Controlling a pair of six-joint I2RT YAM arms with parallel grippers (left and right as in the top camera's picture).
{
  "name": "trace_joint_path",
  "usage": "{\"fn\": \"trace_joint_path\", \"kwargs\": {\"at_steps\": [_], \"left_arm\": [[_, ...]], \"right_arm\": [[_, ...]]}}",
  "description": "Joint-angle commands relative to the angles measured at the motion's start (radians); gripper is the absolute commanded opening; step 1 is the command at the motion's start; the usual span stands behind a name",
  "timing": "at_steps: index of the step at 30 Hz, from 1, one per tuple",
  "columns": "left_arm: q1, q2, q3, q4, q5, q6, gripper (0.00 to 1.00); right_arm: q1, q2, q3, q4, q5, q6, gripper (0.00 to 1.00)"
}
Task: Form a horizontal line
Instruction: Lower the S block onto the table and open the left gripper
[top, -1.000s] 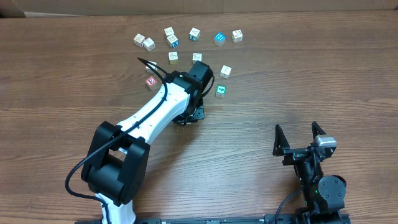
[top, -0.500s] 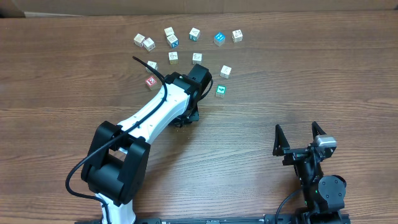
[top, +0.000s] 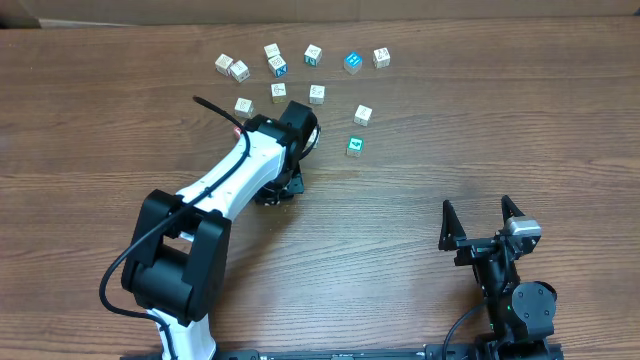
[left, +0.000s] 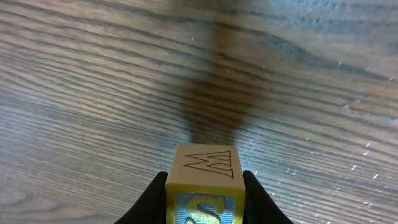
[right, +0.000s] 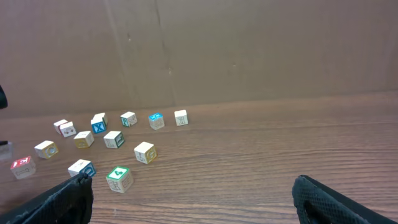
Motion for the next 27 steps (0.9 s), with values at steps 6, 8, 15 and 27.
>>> {"fn": "trace_joint_path", "kwargs": {"at_steps": [6,8,15,27], "left_arm": [[0.004,-0.018,-0.017,0.018,0.034,0.048,0.15],[0.004,-0.018,-0.017,0.022,0.034,0.048,0.18],[0.004,-0.018,-0.017,0.025,0.033,0.050,0.21],[0.005,-0.016,-0.031,0.071,0.034,0.049,0.17]], "right_arm": [[0.005,-0.010,-0.011,0.003,0.010,-0.004,1.00],[0.005,-0.010,-0.011,0.003,0.010,-0.004,1.00],[0.005,-0.010,-0.011,0.003,0.010,-0.004,1.00],[0.005,-0.010,-0.011,0.003,0.010,-0.004,1.00]]}}
